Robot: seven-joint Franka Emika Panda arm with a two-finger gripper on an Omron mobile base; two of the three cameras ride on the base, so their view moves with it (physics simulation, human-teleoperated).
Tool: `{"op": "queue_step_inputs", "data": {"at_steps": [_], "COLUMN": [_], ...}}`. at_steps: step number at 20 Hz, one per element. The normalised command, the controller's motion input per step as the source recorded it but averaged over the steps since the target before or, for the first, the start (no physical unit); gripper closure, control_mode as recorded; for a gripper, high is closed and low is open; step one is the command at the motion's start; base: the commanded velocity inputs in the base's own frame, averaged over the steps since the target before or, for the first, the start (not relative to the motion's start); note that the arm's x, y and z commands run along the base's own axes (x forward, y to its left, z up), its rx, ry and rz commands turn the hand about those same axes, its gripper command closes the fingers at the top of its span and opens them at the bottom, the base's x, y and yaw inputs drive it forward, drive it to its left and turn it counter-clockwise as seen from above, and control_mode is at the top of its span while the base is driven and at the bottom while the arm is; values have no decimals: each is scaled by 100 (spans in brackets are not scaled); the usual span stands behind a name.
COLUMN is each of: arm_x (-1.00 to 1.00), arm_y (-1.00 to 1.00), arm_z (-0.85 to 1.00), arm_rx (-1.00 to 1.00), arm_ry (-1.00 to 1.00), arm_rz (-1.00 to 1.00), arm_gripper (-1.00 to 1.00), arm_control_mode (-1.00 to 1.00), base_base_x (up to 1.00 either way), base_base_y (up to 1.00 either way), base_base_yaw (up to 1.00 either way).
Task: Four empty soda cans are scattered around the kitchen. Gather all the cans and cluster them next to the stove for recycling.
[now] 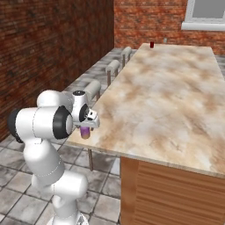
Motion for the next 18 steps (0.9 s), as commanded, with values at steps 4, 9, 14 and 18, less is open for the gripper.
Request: {"op": "queue_step_inputs", "data": {"at_steps": [4, 9, 14, 18], "arm_x": [-2, -13, -3, 0], "arm_y": [4, 0, 0, -4], "arm_z": [-4, -1, 9, 38], "arm_rx": [0, 0, 0, 0], "arm_ry": [0, 0, 0, 0], "arm_rz": [-4, 0, 0, 0], "arm_gripper": [100, 100, 100, 100], "arm_control_mode": [-100, -100, -100, -100], "base_base_x": [0, 0, 0, 0], "base_base_y": [0, 0, 0, 0], "base_base_yaw": [0, 0, 0, 0]}}
